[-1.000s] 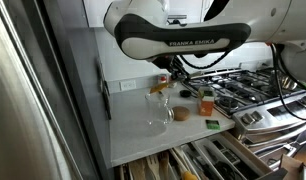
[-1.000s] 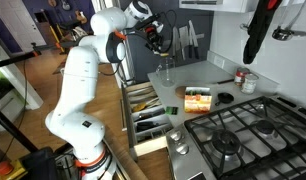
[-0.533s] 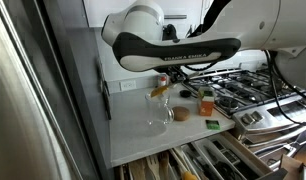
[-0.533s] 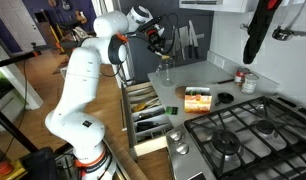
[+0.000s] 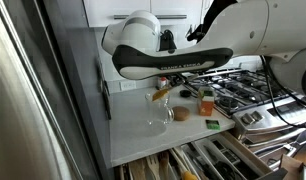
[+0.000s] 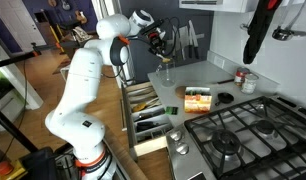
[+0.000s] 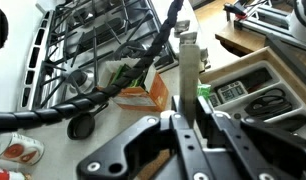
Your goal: Remove the lid from the glass jar then put one spatula from the drawer in the jar.
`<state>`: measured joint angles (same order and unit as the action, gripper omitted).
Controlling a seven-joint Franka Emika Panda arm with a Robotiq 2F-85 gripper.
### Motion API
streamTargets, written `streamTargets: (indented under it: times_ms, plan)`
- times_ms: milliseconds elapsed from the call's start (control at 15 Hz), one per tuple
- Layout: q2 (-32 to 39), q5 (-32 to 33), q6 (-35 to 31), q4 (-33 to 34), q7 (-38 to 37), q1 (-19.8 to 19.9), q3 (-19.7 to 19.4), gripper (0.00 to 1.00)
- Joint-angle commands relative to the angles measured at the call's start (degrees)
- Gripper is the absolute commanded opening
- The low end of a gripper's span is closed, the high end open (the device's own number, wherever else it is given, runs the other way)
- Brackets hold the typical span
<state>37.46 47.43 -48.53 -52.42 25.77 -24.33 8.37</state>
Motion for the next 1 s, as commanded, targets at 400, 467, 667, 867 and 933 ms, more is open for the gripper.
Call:
streamTargets:
  times_ms: [400, 467, 667, 867, 933]
  plan:
    - [2.63, 0.94, 1.56, 3.1, 3.4, -0.68, -0.39, 0.37]
    - [2.8, 0.94, 1.54, 3.39, 3.4, -0.7, -0.4, 0.41]
    - [2.9, 0.84, 1.4, 3.96, 3.33, -0.72, -0.52, 0.67]
    - [2.1, -0.2, 1.38, 4.71, 2.44, -0.48, -0.52, 0.91]
    - [1.18, -1.62, 1.17, 4.55, 1.83, -0.31, -0.92, 0.99]
